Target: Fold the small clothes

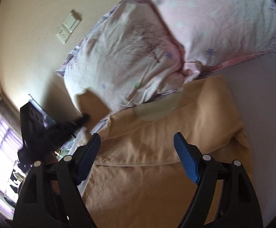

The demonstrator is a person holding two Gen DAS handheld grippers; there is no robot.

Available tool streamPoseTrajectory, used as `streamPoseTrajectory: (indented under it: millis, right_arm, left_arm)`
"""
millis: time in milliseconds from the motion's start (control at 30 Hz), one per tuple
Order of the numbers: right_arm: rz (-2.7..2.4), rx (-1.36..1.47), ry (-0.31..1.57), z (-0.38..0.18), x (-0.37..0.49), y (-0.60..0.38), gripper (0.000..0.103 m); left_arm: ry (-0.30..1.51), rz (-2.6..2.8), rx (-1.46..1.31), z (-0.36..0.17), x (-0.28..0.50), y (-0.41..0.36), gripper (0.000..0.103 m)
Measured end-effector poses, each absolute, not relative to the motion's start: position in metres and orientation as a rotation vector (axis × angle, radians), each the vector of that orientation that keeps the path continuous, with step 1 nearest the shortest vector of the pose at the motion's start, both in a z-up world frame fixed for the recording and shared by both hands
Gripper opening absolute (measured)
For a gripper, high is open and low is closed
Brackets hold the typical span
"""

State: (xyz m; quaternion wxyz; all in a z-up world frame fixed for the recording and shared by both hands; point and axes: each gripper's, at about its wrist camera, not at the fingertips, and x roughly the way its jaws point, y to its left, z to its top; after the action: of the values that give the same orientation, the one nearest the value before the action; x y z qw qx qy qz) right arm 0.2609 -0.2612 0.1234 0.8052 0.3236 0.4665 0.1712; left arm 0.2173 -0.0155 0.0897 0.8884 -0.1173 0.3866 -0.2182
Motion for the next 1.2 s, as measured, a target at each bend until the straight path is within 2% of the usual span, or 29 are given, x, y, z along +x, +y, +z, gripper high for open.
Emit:
streamPoseTrajectory:
  millis: [133, 200, 233, 267, 300, 333, 367, 400, 567, 633, 667, 700, 733, 767, 867, 1100, 1167, 1200]
  right_arm:
    - [0.302, 0.746, 1.048, 0.106, 0.265, -0.286, 0.079]
    - [0.312, 0.753, 1.096, 0.097, 0.268, -0.29, 0.078]
    - [0.317, 0.742, 1.114, 0.094, 0.27, -0.289, 0.072]
    - [0.322, 0.725, 1.141, 0.089, 0.274, -0.286, 0.068]
    - [0.326, 0.717, 1.16, 0.085, 0.275, -0.284, 0.06]
    - [0.328, 0.709, 1.185, 0.08, 0.278, -0.28, 0.053]
    - [0.318, 0.699, 1.211, 0.074, 0.281, -0.277, 0.051]
    - [0.298, 0.686, 1.248, 0.065, 0.285, -0.274, 0.049]
    - [0.245, 0.657, 1.349, 0.039, 0.29, -0.267, 0.044]
    - [0.255, 0.646, 1.369, 0.032, 0.288, -0.261, 0.035]
    - [0.262, 0.632, 1.371, 0.03, 0.287, -0.258, 0.034]
    - [0.263, 0.604, 1.362, 0.031, 0.287, -0.255, 0.03]
    - [0.277, 0.588, 1.363, 0.031, 0.287, -0.252, 0.011]
    - [0.317, 0.592, 1.381, 0.03, 0.288, -0.248, 0.003]
    - [0.384, 0.489, 1.361, 0.037, 0.286, -0.23, 0.002]
    - [0.206, 0.35, 1.067, 0.108, 0.321, -0.273, 0.002]
    - [0.116, 0.305, 1.11, 0.095, 0.334, -0.286, 0.003]
    - [0.073, 0.303, 1.188, 0.077, 0.34, -0.294, 0.007]
  left_arm:
    - [1.003, -0.535, -0.036, 0.029, 0.209, -0.095, 0.006]
    - [0.997, -0.557, -0.003, 0.027, 0.194, -0.095, 0.006]
    - [0.982, -0.575, -0.019, 0.033, 0.187, -0.087, 0.011]
    - [0.969, -0.593, -0.046, 0.04, 0.183, -0.078, 0.023]
    - [0.943, -0.605, -0.078, 0.05, 0.175, -0.063, 0.031]
    - [0.914, -0.591, -0.089, 0.058, 0.176, -0.052, 0.05]
    - [0.875, -0.557, -0.089, 0.066, 0.173, -0.04, 0.064]
    - [0.83, -0.499, -0.08, 0.074, 0.173, -0.024, 0.067]
    - [0.814, -0.25, -0.157, 0.079, 0.199, 0.056, 0.068]
    - [0.861, -0.216, -0.19, 0.07, 0.209, 0.073, 0.068]
    - [0.891, -0.209, -0.203, 0.063, 0.214, 0.078, 0.068]
    - [0.913, -0.204, -0.207, 0.056, 0.219, 0.08, 0.068]
    - [0.933, -0.2, -0.207, 0.05, 0.22, 0.081, 0.068]
    - [0.949, -0.201, -0.204, 0.044, 0.218, 0.084, 0.068]
    - [0.969, -0.199, -0.183, 0.033, 0.213, 0.083, 0.068]
    - [0.946, -0.249, -0.167, 0.043, 0.206, 0.068, 0.068]
    - [0.966, -0.262, -0.149, 0.039, 0.21, 0.058, 0.068]
    - [0.98, -0.269, -0.146, 0.036, 0.212, 0.054, 0.068]
